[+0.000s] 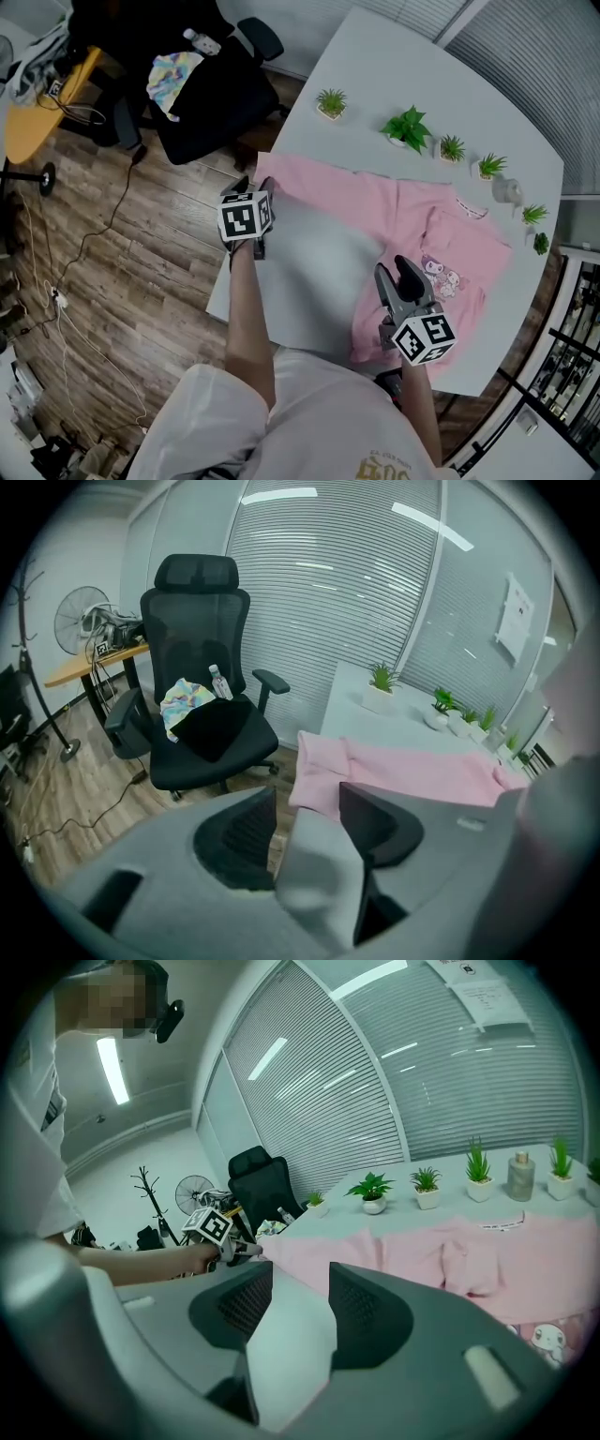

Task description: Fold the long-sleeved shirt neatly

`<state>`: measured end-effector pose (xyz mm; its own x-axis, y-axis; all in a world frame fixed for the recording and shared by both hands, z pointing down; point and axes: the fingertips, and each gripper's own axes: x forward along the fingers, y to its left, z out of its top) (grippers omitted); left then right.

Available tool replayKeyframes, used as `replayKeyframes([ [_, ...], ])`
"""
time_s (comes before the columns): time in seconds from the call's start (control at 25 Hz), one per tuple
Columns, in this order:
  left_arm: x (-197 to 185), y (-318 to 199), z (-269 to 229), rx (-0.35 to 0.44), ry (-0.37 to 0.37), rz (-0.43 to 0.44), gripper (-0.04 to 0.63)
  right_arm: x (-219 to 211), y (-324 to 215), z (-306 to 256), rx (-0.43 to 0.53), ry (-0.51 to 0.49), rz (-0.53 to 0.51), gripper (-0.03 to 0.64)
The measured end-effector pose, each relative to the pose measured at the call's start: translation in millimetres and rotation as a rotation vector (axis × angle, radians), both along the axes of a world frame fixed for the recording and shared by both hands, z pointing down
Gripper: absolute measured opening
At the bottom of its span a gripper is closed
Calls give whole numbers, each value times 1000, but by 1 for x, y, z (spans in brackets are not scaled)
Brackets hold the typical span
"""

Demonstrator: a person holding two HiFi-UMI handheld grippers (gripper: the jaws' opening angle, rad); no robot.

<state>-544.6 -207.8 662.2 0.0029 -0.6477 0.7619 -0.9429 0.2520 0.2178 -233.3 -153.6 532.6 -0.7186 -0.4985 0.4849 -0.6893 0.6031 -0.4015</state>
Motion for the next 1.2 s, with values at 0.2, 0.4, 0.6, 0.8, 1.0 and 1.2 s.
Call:
replayKeyframes([
  [0.2,5,-1,0,11,21,29,184,5,-4,-4,-11,-42,32,184],
  [0.4,10,-2,-4,17,-46,76,117,11,-4,-5,-15,-35,50,179],
  [0.6,13,-2,-8,19,-100,104,34,13,-7,-13,-26,-96,86,169],
  [0.8,15,0,-13,27,-103,111,32,20,-10,-16,-13,-96,109,169],
  [1.0,19,1,-30,100,-49,84,31,29,-12,-19,1,-89,140,169],
  [1.2,24,0,-47,160,-42,89,31,39,-12,-21,8,-86,165,169],
])
